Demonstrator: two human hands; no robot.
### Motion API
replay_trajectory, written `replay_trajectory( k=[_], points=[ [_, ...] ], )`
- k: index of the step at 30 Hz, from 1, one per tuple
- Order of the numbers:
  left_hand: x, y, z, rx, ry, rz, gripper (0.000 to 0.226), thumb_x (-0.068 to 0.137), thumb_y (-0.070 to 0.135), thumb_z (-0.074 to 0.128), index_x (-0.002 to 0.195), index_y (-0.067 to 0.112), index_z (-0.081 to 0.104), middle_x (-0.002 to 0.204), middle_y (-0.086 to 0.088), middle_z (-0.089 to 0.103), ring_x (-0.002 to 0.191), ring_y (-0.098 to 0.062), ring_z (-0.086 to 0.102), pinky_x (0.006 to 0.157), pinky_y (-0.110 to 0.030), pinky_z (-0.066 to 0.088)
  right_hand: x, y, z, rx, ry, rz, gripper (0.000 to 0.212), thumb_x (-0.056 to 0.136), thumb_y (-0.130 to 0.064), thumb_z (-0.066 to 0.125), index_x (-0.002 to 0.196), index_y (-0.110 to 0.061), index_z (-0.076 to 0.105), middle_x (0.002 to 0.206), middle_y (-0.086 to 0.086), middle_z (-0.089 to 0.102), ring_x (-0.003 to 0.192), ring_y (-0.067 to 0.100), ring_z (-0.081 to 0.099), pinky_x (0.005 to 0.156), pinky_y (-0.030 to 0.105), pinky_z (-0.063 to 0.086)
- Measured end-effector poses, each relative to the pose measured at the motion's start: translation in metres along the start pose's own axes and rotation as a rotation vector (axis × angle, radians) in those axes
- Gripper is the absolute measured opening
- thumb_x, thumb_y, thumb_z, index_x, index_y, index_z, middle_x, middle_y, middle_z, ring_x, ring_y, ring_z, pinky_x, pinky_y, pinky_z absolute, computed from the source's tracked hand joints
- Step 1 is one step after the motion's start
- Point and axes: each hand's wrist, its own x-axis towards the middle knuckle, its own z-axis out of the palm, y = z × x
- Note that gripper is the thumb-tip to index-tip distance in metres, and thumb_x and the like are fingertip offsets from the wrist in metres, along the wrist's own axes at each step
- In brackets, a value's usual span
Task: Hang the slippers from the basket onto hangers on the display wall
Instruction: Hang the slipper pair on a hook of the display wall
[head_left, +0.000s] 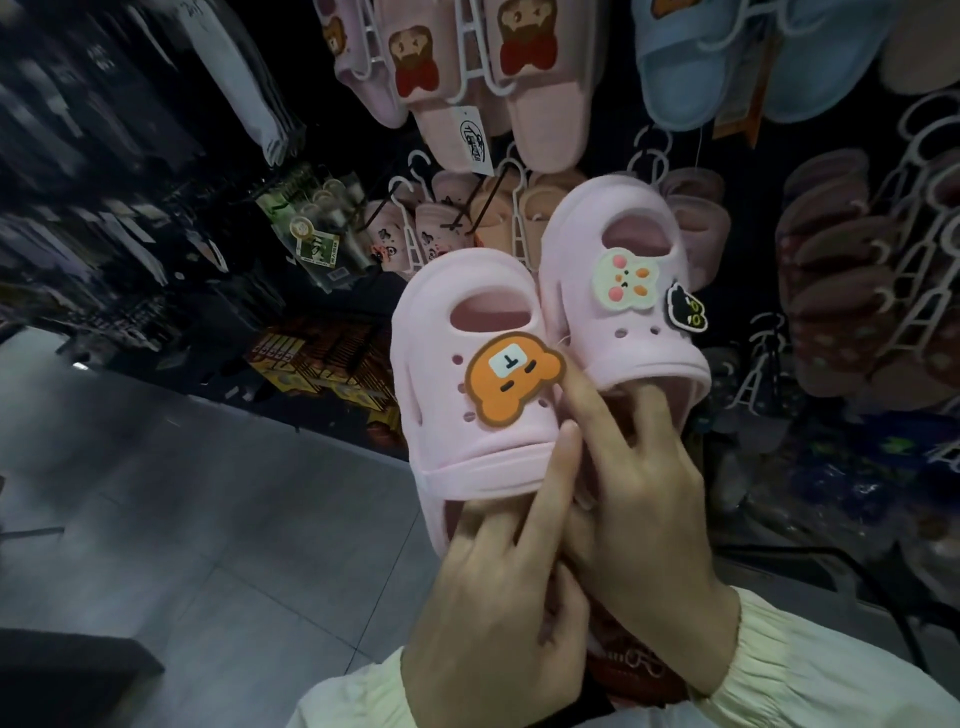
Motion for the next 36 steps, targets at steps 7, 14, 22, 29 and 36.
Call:
replay_trajectory(
  k=[7, 14, 22, 29, 36],
  points=[
    [-0.003, 0.005, 0.001, 0.200, 0.245, 0.121, 0.053, 0.091, 0.016, 0.067, 0.141, 0.016, 0.051, 0.112, -0.001, 0.072, 0.093, -0.018, 0.069, 0.071, -0.032, 0.059, -0.002, 0.000, 0.015, -0.120, 0.158, -0.027, 0.046, 0.090, -0.021, 0.053, 0.135, -0.012, 0.059, 0.117, 0.013, 0.049, 0.082, 0.024, 0.049, 0.072, 0.032, 0.042],
    [-0.002, -0.003, -0.018, 0.420, 0.404, 0.119, 0.045, 0.084, 0.021, 0.082, 0.127, 0.021, 0.068, 0.100, -0.001, 0.064, 0.085, -0.021, 0.054, 0.068, -0.036, 0.052, -0.006, 0.002, 0.024, -0.071, 0.074, -0.061, 0.049, 0.088, -0.023, 0.053, 0.135, -0.010, 0.057, 0.119, 0.012, 0.045, 0.077, 0.033, 0.060, 0.071, 0.031, 0.040],
    [0.035, -0.029, -0.059, 0.543, -0.232, -0.043, 0.107, 0.060, 0.024, 0.063, 0.158, 0.016, 0.021, 0.129, -0.006, 0.048, 0.117, -0.029, 0.044, 0.104, -0.036, 0.042, -0.026, 0.012, 0.038, -0.127, 0.010, -0.169, 0.067, 0.081, -0.003, 0.070, 0.142, -0.013, 0.043, 0.111, 0.010, 0.044, 0.069, 0.033, 0.060, 0.064, 0.043, 0.056],
    [0.038, -0.039, -0.054, 0.499, -0.382, 0.021, 0.121, 0.068, 0.075, 0.045, 0.157, 0.001, 0.011, 0.124, -0.005, 0.049, 0.108, -0.022, 0.048, 0.093, -0.037, 0.046, -0.030, 0.008, 0.037, -0.083, -0.056, -0.232, 0.049, 0.105, -0.040, 0.039, 0.145, -0.011, 0.039, 0.111, 0.009, 0.043, 0.068, 0.033, 0.056, 0.063, 0.043, 0.055],
    [0.042, -0.055, -0.047, 0.198, -0.297, -0.097, 0.113, 0.073, 0.070, 0.049, 0.152, 0.038, -0.025, 0.108, 0.010, 0.046, 0.090, -0.012, 0.046, 0.085, -0.035, 0.047, -0.030, 0.014, 0.035, -0.064, -0.111, -0.271, 0.053, 0.101, -0.036, 0.049, 0.147, -0.013, 0.039, 0.113, 0.009, 0.045, 0.081, 0.030, 0.052, 0.072, 0.046, 0.050]
  ],
)
